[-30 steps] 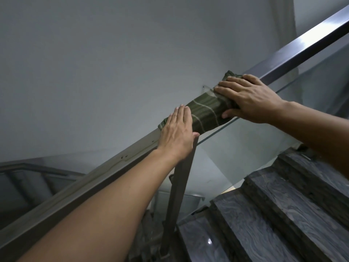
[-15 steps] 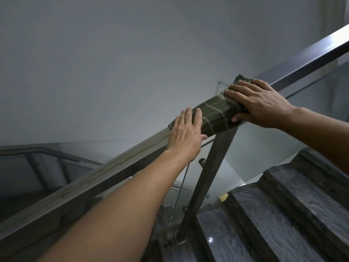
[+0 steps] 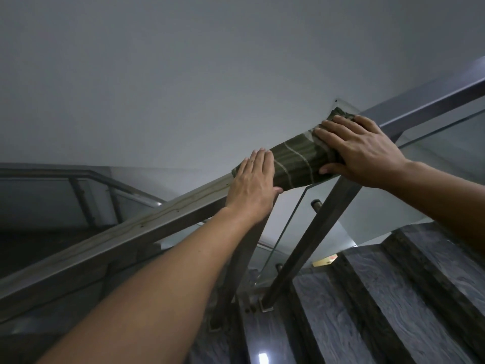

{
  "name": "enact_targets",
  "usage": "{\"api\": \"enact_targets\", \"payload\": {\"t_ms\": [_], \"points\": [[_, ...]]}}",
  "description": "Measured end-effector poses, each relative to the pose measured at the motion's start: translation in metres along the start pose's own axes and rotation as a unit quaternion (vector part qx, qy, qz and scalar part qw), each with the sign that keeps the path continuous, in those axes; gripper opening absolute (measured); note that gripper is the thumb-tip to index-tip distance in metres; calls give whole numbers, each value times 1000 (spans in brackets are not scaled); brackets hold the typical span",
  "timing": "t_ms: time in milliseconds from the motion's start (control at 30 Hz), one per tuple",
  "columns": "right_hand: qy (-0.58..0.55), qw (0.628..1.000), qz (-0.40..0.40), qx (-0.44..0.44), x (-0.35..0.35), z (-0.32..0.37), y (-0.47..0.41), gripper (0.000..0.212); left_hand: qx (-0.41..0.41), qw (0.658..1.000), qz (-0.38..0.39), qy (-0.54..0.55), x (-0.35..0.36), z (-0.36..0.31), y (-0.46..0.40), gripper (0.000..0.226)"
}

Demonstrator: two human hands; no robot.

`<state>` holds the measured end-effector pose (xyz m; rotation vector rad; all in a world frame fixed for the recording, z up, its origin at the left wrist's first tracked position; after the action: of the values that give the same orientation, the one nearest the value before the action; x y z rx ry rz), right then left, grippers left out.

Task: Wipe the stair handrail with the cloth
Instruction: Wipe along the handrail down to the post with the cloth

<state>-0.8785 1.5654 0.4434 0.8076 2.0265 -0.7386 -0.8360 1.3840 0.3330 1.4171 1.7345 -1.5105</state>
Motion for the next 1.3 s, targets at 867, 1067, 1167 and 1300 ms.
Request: {"api": "enact_targets", "payload": {"t_ms": [867, 1067, 1167, 1300], "points": [[-37, 999, -29, -27, 20, 168, -24, 80, -15, 1000, 10, -12, -2, 131, 108, 81], [-27, 999, -13, -19, 23, 210, -31, 84, -35, 999, 26, -17, -1, 162, 135, 83], [-17, 1000, 3, -16, 25, 228, -34, 87, -53, 998, 32, -25, -4, 170, 140, 88], [1, 1000, 22, -22, 21, 240, -40, 90, -71, 996, 50, -38, -6, 172, 142, 93]]}}
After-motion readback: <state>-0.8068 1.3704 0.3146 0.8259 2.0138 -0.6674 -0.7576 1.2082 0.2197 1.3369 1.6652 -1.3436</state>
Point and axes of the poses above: each hand's wrist, its own y-axis away from the middle knuckle, its own x-axis out of the palm, z = x × y, the point moved 3 cm from there along -y, towards the middle knuckle, and after that the axes turned 3 degrees about x, right-handed, at the moved point
